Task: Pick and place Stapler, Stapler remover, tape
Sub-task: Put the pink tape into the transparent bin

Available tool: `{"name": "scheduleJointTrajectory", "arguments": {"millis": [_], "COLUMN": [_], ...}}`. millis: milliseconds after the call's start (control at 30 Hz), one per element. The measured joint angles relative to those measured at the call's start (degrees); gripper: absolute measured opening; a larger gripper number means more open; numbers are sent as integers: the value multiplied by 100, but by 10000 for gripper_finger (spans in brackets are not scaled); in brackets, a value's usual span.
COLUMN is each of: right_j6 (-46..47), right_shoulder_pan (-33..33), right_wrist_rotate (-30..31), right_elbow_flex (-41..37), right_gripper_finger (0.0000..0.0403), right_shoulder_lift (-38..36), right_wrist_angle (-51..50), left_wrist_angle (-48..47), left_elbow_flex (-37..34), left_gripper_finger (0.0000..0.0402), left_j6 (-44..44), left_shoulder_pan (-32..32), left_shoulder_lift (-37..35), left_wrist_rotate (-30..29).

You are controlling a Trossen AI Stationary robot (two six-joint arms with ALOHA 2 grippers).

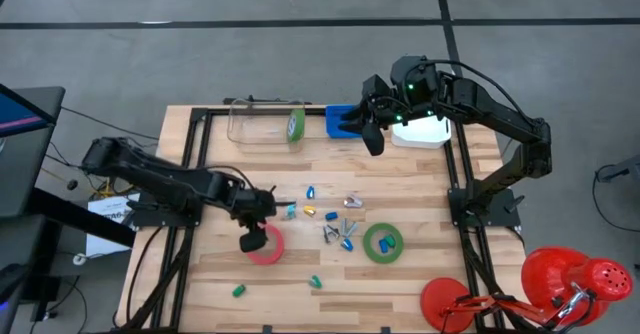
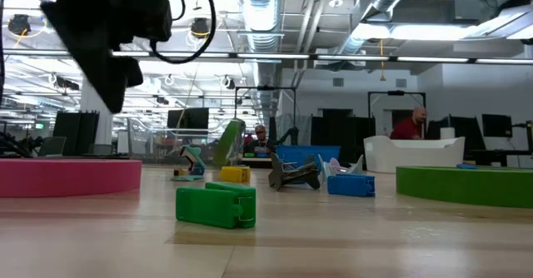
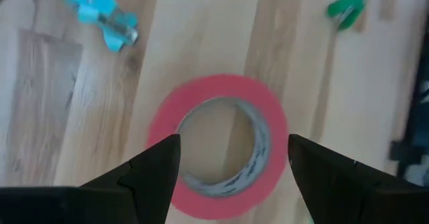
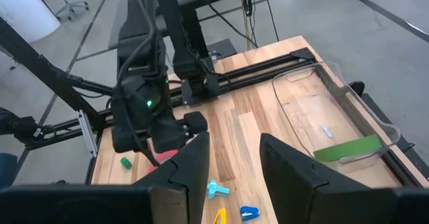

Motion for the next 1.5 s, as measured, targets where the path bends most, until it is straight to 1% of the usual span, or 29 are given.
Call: {"name": "scheduleJointTrajectory", "arguments": {"millis": [233, 567, 800, 900, 1233, 1500], "right_j6": [0, -90, -153, -153, -153, -153], "right_shoulder_pan": [41, 39, 39, 39, 39, 39], "right_wrist_rotate": [0, 0, 0, 0, 0, 0], "right_elbow_flex": [0, 0, 0, 0, 0, 0], "right_gripper_finger": [124, 124, 124, 124, 124, 124], "right_shoulder_lift": [0, 0, 0, 0, 0, 0], "right_wrist_angle": [4, 10, 9, 10, 10, 10], "left_wrist_angle": [-7, -68, -69, -71, -86, -49], "left_elbow_flex": [-202, -343, -343, -343, -341, -341], "left_gripper_finger": [265, 265, 262, 245, 151, 107], "left_j6": [14, 31, 46, 45, 45, 42], "left_shoulder_pan": [-265, -338, -338, -338, -338, -336], "left_shoulder_lift": [283, 676, 988, 1070, 1055, 1054], "left_wrist_rotate": [-150, -696, -708, -703, -696, -685]}}
